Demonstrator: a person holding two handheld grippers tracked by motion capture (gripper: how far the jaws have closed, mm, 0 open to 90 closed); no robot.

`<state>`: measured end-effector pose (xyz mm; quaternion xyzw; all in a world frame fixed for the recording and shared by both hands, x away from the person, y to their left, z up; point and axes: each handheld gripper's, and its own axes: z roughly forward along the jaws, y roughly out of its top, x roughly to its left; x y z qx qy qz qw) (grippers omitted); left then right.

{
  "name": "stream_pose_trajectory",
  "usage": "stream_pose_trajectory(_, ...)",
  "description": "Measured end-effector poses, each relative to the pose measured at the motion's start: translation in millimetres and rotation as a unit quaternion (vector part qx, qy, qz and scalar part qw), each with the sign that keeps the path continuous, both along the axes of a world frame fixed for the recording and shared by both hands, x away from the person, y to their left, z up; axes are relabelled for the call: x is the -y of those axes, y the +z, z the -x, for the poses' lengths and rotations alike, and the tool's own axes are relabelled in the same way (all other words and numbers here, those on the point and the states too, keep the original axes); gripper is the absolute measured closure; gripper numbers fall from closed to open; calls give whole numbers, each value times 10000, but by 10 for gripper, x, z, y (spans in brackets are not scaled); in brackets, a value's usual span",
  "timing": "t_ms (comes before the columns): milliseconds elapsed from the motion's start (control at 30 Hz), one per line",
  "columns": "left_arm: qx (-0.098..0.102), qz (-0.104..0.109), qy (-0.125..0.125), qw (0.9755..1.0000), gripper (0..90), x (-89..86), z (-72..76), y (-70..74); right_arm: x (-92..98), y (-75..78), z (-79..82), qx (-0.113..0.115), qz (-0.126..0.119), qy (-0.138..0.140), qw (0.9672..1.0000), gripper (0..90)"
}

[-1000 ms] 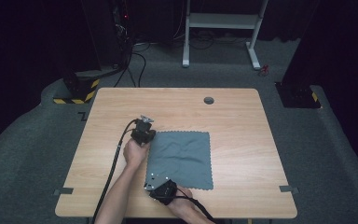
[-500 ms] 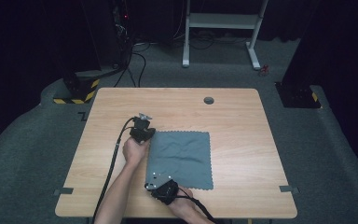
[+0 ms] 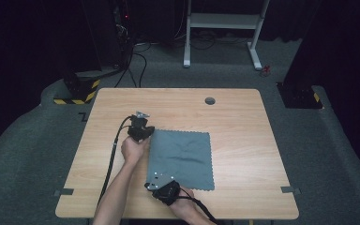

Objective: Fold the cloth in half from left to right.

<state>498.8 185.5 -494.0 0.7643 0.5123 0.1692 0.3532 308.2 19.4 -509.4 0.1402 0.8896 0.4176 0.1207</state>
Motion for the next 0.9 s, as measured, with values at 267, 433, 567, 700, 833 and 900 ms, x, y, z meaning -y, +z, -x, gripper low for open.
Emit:
stream_pose_trajectory(267, 0, 1, 3, 10000, 900, -55, 0, 21, -30, 52, -1, 4, -52, 28, 10000, 900)
stream_pose_trajectory(433, 33, -24, 9, 10000, 900, -137, 26, 88, -96, 111, 2, 21, -82, 128, 9999, 900)
stream_pose_trajectory(567, 12, -183, 14, 9998, 900, -189, 53, 120, -156, 130, -1, -36, -140, 200, 9997, 900)
stream_pose_trajectory(700, 22, -233, 16, 9997, 900, -242, 71, 140, -194, 149, 17, -24, -152, 245, 9996, 900)
stream_pose_trajectory(833, 32, 12, 8, 10000, 900, -268, 78, 183, -184, 182, 10, 5, -196, 281, 9994, 900)
stream_pose_trajectory(900, 113, 9, -62, 9999, 900, -215, 89, 198, -147, 173, 10, -28, -208, 249, 9995, 900)
